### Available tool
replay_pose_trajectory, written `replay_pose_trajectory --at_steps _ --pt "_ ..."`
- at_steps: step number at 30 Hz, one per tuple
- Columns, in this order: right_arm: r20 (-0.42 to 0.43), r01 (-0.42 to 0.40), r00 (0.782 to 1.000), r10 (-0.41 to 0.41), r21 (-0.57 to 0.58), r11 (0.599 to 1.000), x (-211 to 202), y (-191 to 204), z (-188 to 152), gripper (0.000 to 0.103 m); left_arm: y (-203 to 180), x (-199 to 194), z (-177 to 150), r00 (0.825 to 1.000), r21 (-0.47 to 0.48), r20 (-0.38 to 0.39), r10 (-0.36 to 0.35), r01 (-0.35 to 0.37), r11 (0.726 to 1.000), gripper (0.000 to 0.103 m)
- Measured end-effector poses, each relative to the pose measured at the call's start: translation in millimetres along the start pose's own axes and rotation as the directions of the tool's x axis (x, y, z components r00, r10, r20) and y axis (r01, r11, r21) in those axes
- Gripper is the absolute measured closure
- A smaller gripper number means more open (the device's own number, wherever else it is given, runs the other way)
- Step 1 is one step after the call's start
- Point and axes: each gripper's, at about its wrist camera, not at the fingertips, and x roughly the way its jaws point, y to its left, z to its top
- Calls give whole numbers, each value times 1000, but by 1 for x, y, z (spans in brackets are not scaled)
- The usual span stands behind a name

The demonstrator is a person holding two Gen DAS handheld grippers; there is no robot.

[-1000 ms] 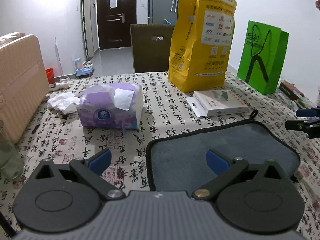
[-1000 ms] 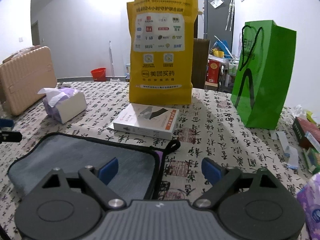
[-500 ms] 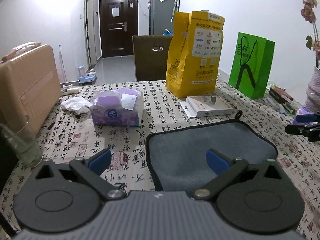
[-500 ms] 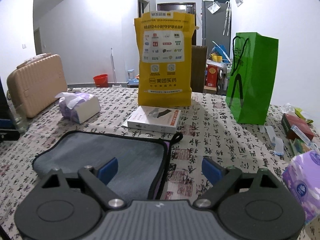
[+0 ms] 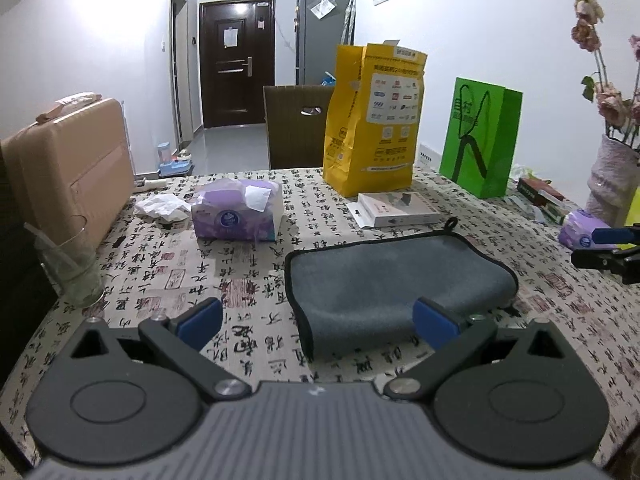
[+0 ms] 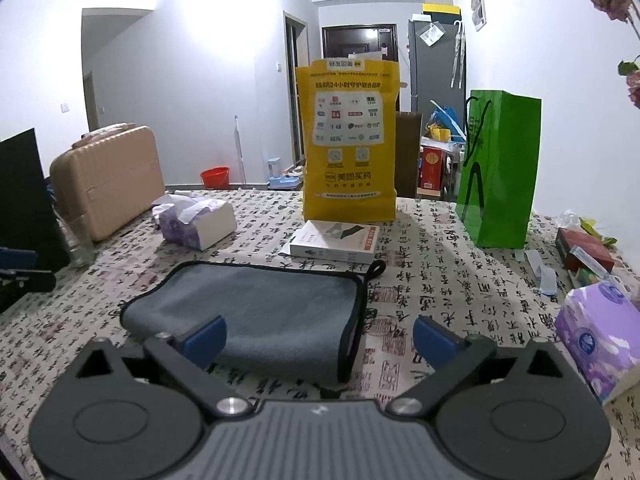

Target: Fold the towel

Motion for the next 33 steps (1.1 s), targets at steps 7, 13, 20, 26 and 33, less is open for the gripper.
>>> replay_pose_trajectory --at_steps 7,13,20,26,33 --pt "16 2 1000 -2 10 1000 -29 9 -14 0 -5 -32 -17 1000 2 25 3 -3 1000 0" --pt "33 19 999 -19 -17 1000 -52 23 -26 0 -11 -55 -32 999 4 40 0 -1 1000 0" --pt "57 26 998 -24 -26 999 -80 33 -37 0 -14 -79 -44 998 -6 63 -12 12 1000 0" --pt "61 31 998 -28 -41 999 -100 45 -54 0 -19 -97 -59 997 -2 73 -25 25 1000 0" --pt "68 31 997 -27 -52 998 -121 59 -72 0 -19 -122 -77 995 -20 92 -24 26 999 0"
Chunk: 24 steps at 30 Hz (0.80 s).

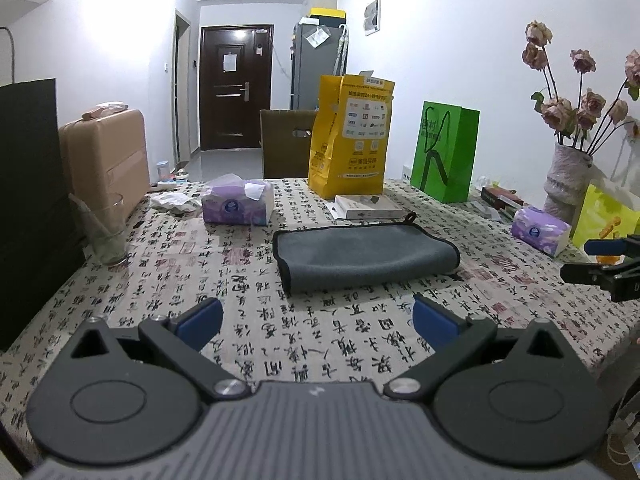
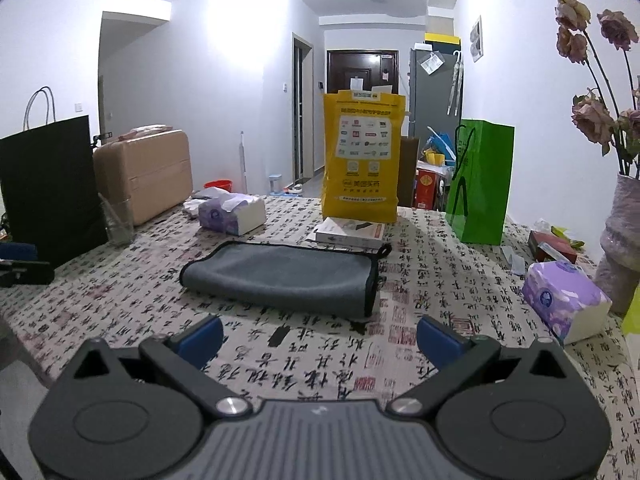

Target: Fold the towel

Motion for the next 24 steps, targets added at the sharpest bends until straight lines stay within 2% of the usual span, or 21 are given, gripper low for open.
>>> replay_pose_trajectory --at_steps 10,15,24 --pt "53 -21 998 21 -3 1000 -23 16 -22 0 -7 -32 -26 999 -1 34 15 -15 1000 0" --pt "68 -24 997 24 -5 1000 -34 26 -31 0 -8 -42 -36 997 -8 51 59 -59 998 0" --pt "113 -34 993 34 -3 999 -58 47 -52 0 -15 -63 -50 991 -15 105 89 -88 996 0"
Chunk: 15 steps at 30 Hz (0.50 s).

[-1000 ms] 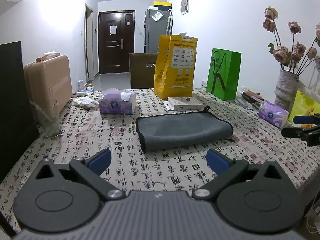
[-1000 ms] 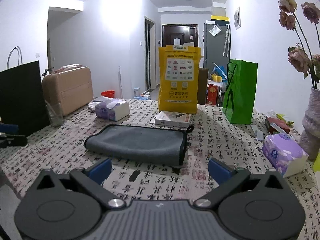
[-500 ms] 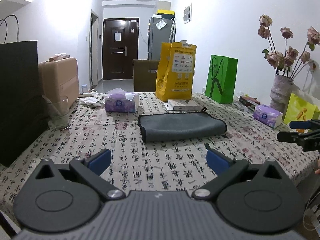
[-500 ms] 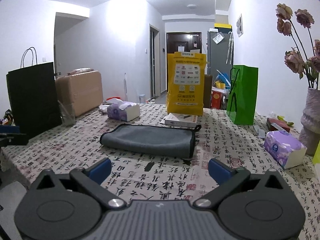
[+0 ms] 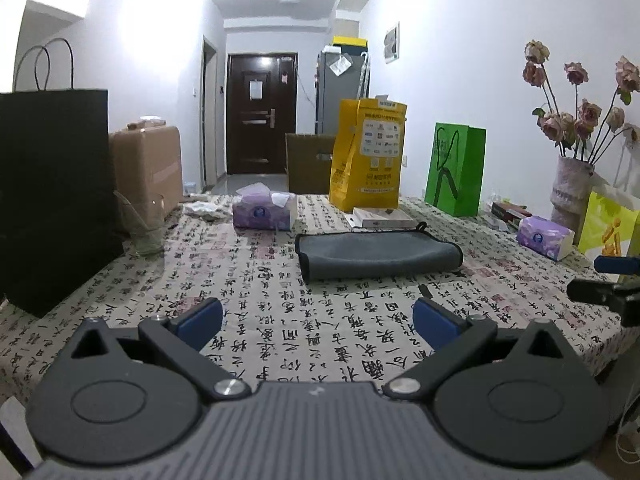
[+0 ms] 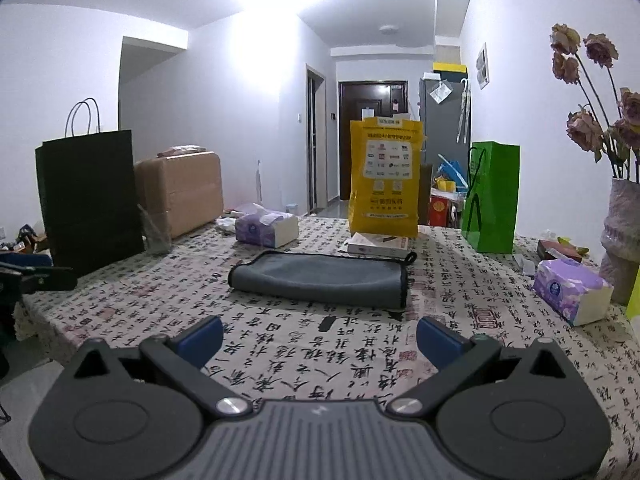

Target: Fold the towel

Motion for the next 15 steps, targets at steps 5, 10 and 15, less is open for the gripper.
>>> replay_pose_trajectory --at_steps 5,10,15 --pt "25 5 1000 -6 22 1000 -12 7 -13 0 -17 -12 -15 998 65 49 33 -36 997 0" --pt "39 4 999 -5 29 1000 -24 12 -23 0 -28 -21 -30 998 75 46 -38 34 997 0" --pt "28 -30 999 29 33 999 -28 21 -32 0 -33 -31 -43 995 46 75 -72 69 997 0"
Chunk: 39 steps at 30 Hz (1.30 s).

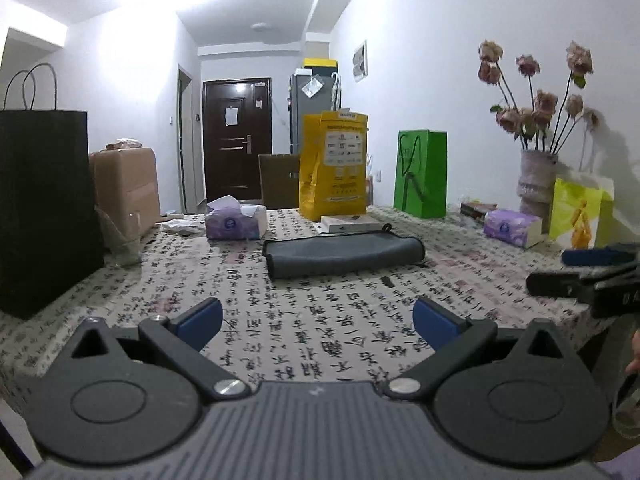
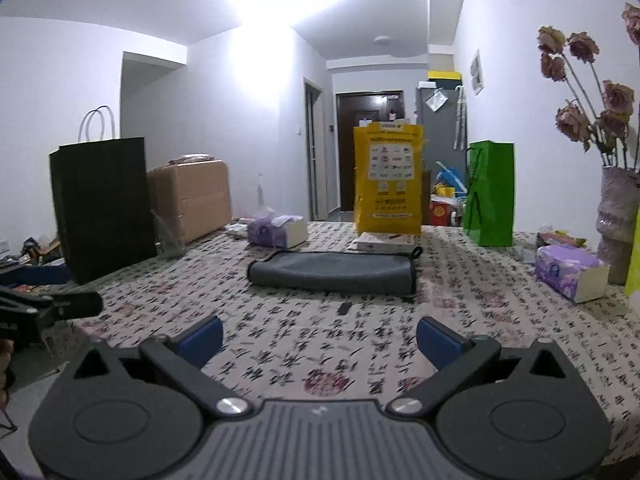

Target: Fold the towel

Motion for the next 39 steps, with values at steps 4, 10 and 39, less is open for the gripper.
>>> replay_pose_trajectory --at_steps 4,10,39 --pt "0 -32 999 32 -14 999 -7 13 -11 0 -1 -11 -9 999 -8 27 -27 27 1000 0" --pt "14 -30 999 30 14 999 -20 26 -28 0 0 -21 -17 998 -22 68 -17 19 1000 0" --pt "27 34 999 -36 89 996 -66 16 -47 0 11 -54 -42 998 -68 38 56 -53 996 0"
